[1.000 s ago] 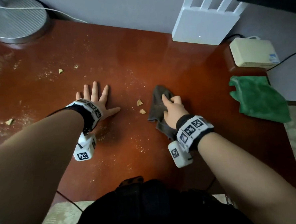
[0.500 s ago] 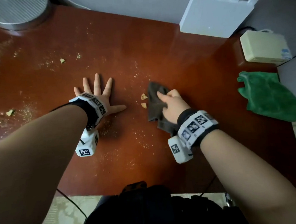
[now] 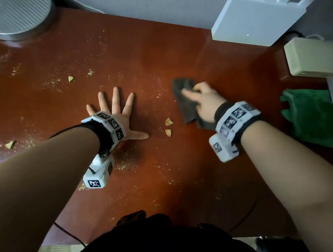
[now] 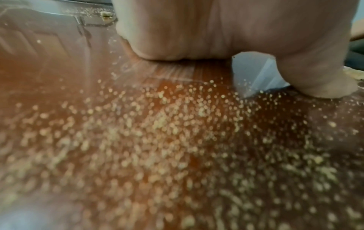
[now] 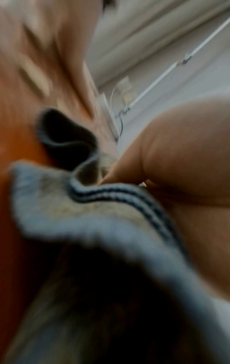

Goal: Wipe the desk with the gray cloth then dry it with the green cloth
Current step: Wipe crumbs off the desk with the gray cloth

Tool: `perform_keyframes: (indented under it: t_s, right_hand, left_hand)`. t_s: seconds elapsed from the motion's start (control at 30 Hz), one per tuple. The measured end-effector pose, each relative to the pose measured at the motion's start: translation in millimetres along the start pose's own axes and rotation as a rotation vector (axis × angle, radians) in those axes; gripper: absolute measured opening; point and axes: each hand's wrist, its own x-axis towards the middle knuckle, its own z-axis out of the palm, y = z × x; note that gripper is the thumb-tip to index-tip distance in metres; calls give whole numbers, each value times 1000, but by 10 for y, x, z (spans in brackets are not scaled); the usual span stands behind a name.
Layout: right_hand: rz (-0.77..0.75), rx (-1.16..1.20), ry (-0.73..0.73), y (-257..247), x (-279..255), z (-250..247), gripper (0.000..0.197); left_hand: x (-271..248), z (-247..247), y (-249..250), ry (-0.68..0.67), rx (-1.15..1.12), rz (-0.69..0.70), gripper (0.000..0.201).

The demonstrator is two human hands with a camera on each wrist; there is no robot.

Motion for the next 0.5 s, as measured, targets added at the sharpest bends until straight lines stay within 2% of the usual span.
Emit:
perform_keyframes:
  t_s: [0.07, 0.1, 0.17, 0.23, 0.3, 0.33, 0.37, 0.4, 0.5]
  right_hand:
    - [-132, -51, -163, -77, -89, 70, 48]
    - [-163, -36, -161, -70, -103, 14, 47]
    - [-125, 49, -13, 56, -49, -159, 46]
    - [89, 128, 194, 225, 101, -303, 48]
    - [354, 139, 277, 277, 234, -322, 52]
    - [403, 155, 290, 237, 291, -286, 52]
    - [385, 162, 284, 162, 332, -254, 50]
    - [304, 121, 245, 70, 350, -211, 52]
    - [-29, -29, 46, -220, 306, -77, 52]
  left_hand:
    - [2, -5, 5, -3, 5, -3, 129]
    - [-1, -3, 9, -4, 5, -4, 129]
    - [2, -8, 12, -3, 7, -4, 129]
    - [-4, -14, 12, -5, 5, -4, 128]
    - [-15, -14, 16, -4, -2, 0, 128]
    - [-12, -8, 17, -2, -5, 3, 128]
    - [-4, -10, 17, 1, -4, 6, 127]
    - [-3, -12, 16, 1, -3, 8, 127]
    - [-16, -26, 11, -7, -12, 14, 128]
